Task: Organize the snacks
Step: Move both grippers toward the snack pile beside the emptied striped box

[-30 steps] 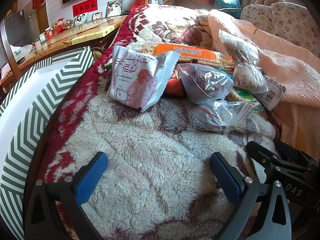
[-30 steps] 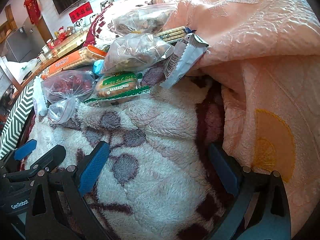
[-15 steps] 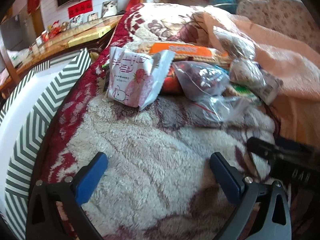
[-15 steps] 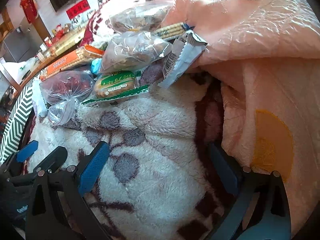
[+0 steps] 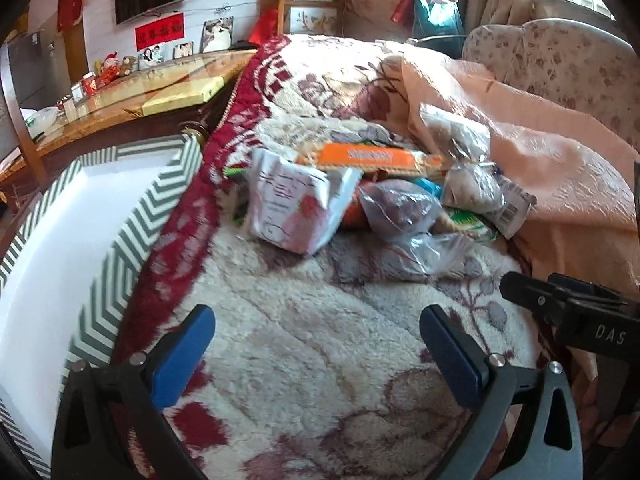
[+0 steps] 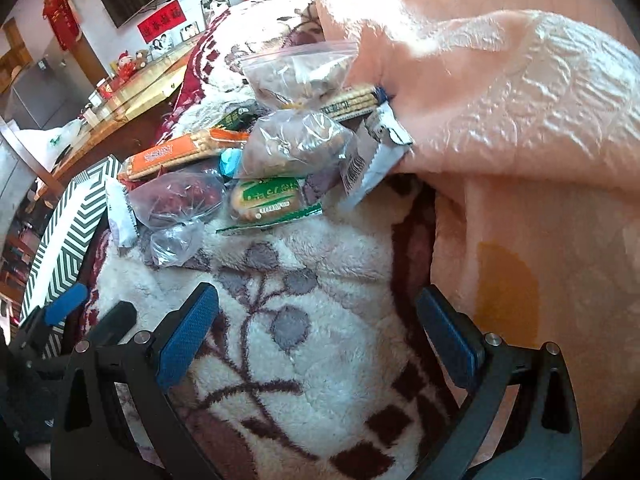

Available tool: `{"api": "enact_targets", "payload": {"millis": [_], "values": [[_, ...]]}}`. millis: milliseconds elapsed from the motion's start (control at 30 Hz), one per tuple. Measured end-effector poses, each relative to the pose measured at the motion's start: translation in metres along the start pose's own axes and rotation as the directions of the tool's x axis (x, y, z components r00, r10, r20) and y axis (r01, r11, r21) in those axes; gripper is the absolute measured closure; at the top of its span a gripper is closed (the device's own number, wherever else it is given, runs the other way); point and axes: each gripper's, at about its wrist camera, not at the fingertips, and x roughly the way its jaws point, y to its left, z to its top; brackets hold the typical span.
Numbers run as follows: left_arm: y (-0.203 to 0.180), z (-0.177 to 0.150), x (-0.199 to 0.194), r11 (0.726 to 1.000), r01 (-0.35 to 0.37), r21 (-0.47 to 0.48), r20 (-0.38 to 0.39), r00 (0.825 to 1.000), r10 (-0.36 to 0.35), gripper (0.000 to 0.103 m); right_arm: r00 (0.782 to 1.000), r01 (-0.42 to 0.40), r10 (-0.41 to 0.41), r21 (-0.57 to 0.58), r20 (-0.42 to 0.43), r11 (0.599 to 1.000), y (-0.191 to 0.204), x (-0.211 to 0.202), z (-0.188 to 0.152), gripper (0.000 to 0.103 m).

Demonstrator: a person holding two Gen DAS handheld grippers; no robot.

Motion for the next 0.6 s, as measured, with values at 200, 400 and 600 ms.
{"api": "enact_targets", "payload": {"millis": [200,400,600], "values": [[0.018,0.008,-0.001,0.999,0.010,-0.052,0.020,1.000,-0.009,0.000,1.000,-0.020,0.020,-0.013,-0.007,1.000,0.003,0.004,0.002,0.003],[0.025,0.007,0.001,0.997,0.003,-0.078,0.021,1.000,-0.002,0.000,1.000,-0.027,0.027,-0.015,-0.005,1.000,0.003,0.004,0.002,0.003],[0.026,0.005,0.002,0.997,0.008,-0.079,0.014,1.000,-0.007,0.000,1.000,-0.028,0.027,-0.040,-0.011,0.999,0.008,0.005,0.001,0.003]]}}
